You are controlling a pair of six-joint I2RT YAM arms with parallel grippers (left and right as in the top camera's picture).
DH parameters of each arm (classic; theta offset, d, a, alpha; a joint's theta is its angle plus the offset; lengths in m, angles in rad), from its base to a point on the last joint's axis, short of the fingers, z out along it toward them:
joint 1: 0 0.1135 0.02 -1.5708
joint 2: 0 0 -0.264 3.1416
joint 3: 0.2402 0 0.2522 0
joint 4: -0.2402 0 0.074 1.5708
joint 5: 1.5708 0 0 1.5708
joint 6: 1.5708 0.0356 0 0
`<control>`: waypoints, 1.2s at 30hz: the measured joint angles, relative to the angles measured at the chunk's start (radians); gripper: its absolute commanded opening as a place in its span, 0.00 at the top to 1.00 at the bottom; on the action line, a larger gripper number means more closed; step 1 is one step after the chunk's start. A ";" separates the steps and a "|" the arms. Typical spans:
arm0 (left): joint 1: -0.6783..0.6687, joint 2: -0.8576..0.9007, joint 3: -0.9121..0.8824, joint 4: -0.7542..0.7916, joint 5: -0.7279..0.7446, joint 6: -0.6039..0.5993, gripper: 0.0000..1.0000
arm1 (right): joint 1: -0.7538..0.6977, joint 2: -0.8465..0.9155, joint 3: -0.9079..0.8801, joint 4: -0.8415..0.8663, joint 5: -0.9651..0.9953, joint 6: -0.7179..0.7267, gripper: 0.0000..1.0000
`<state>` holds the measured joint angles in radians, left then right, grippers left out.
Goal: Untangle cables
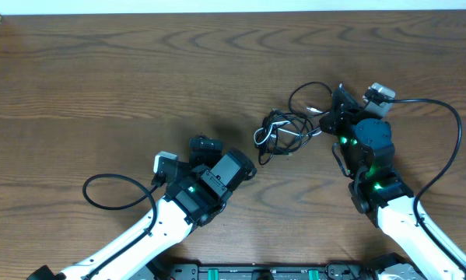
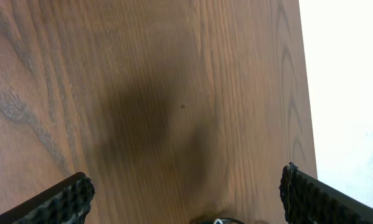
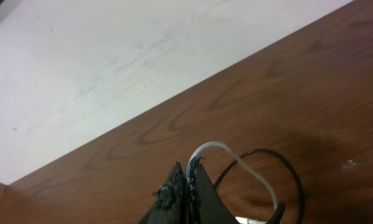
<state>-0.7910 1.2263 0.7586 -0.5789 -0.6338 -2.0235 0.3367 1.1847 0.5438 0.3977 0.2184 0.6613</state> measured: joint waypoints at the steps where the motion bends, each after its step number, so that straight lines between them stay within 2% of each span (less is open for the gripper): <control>1: 0.000 0.000 0.000 0.000 0.002 0.000 0.04 | 0.000 0.000 0.000 0.000 -0.003 0.002 0.99; 5: 0.000 0.000 0.000 0.001 0.036 0.001 0.04 | 0.000 0.000 0.000 0.000 -0.011 0.012 0.99; 8: 0.000 0.000 0.000 0.044 0.071 0.052 0.04 | 0.000 0.000 0.000 0.000 -0.021 0.023 0.99; 11: 0.000 0.000 0.000 0.180 0.092 0.195 0.04 | 0.000 0.000 0.000 0.008 -0.042 0.032 0.99; 15: 0.000 0.005 0.001 0.381 0.140 0.451 0.04 | 0.000 0.000 0.000 0.011 -0.067 0.048 0.99; 20: 0.000 0.037 0.001 0.436 0.184 0.597 0.04 | 0.000 0.000 0.000 0.011 -0.087 0.066 0.98; 22: 0.000 0.064 0.001 0.463 0.200 0.622 0.01 | 0.000 0.000 0.000 0.011 -0.094 0.071 0.98; 36: 0.000 0.376 0.001 0.781 0.349 0.667 0.02 | 0.000 0.000 0.000 0.011 -0.117 0.088 0.96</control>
<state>-0.7910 1.6020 0.7593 0.2024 -0.2852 -1.3567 0.3367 1.1847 0.5438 0.4088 0.1009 0.7490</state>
